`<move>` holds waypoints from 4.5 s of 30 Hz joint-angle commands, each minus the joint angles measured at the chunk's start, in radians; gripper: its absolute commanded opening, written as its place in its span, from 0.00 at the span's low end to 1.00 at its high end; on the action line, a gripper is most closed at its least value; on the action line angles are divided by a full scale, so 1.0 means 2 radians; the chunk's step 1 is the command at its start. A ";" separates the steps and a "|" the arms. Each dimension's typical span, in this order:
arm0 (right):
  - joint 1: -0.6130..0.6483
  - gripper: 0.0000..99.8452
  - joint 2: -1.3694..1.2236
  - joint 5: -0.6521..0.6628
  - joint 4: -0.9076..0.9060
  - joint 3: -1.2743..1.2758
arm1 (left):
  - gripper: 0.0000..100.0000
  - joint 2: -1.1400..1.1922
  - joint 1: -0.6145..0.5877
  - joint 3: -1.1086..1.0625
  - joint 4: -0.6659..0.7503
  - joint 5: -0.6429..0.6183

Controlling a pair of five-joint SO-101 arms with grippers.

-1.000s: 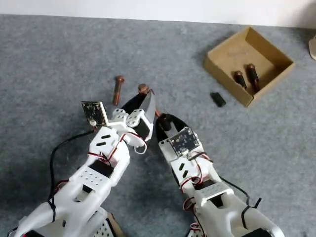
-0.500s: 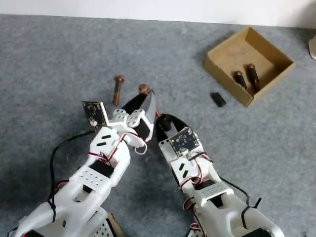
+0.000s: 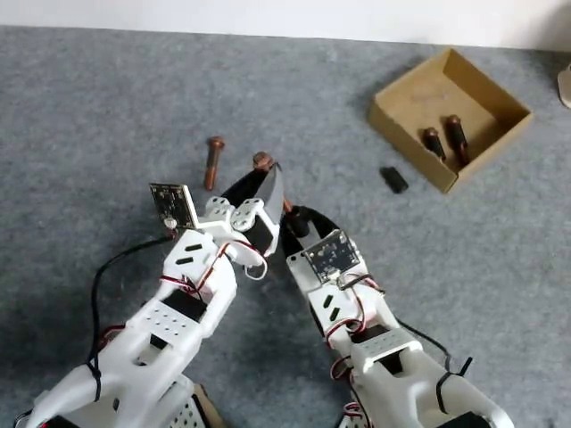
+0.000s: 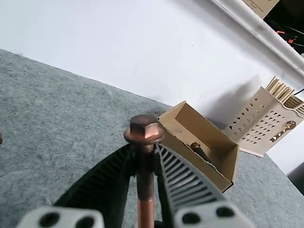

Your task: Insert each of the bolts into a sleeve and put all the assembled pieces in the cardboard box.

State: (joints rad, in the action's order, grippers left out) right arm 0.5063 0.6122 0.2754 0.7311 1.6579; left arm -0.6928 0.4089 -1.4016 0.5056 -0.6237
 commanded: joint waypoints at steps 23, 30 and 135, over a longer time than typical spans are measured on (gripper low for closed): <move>0.020 0.01 0.012 -0.001 -0.023 0.047 | 0.01 -0.004 0.027 0.024 -0.001 -0.001; 0.020 0.01 0.011 0.000 -0.023 0.047 | 0.01 -0.004 0.027 0.025 -0.002 -0.001; -0.138 0.01 0.016 -0.001 0.036 -0.097 | 0.03 -0.001 0.020 -0.011 -0.002 0.061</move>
State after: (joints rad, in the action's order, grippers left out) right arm 0.2455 0.6137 0.2754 0.7649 1.5597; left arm -0.6912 0.4595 -1.4308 0.5040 -0.5102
